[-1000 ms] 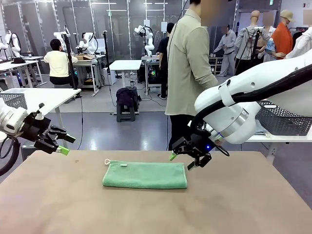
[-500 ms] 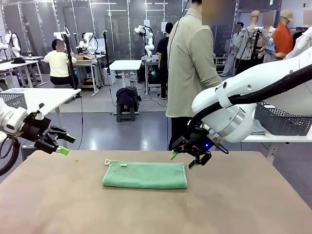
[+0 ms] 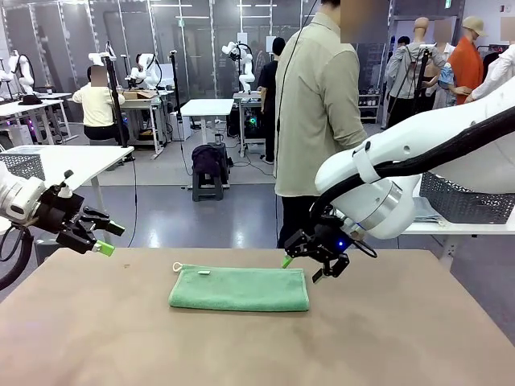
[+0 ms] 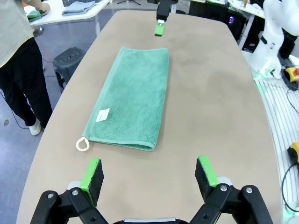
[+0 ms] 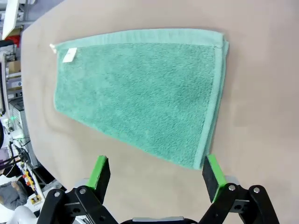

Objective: Fold the towels and place them in the basket.
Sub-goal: When a person lays out a Towel with hook on the table, fold it in half twice.

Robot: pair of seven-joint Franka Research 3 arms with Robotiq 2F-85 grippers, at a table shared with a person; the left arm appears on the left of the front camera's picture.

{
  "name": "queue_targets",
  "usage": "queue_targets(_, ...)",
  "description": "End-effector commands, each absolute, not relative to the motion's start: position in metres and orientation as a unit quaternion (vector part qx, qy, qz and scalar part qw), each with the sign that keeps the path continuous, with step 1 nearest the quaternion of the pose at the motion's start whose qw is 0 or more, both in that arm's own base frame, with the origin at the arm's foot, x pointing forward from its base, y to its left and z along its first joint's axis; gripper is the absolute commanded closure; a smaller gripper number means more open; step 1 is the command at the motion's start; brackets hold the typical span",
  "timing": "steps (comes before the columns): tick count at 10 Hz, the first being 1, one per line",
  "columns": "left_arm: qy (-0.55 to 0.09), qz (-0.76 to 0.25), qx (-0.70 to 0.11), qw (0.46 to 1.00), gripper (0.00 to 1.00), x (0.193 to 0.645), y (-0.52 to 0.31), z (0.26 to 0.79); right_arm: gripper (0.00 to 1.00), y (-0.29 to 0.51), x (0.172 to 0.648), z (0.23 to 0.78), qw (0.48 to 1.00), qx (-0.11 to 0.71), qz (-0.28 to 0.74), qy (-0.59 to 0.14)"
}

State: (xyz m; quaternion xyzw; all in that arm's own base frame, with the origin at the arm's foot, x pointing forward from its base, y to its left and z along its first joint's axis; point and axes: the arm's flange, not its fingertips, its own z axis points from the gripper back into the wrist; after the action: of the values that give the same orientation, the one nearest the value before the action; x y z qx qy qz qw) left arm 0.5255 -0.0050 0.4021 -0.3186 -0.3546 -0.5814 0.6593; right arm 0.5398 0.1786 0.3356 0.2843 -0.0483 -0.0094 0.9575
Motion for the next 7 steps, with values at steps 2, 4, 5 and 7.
queue_targets(2,-0.351,-0.581,-0.319,0.662,0.00,0.525,-0.004,0.402,0.00,0.190,0.560,0.321,0.964,0.258,-0.044,-0.052)
queue_targets(4,-0.351,-0.581,-0.319,0.662,0.00,0.525,-0.004,0.402,0.00,0.193,0.562,0.313,0.968,0.239,-0.060,-0.053)
queue_targets(5,-0.351,-0.581,-0.319,0.662,0.00,0.525,-0.004,0.402,0.00,0.196,0.563,0.310,0.968,0.237,-0.062,-0.050)
queue_targets(7,-0.351,-0.581,-0.319,0.662,0.00,0.525,-0.004,0.402,0.00,0.199,0.565,0.307,0.972,0.219,-0.072,-0.047)
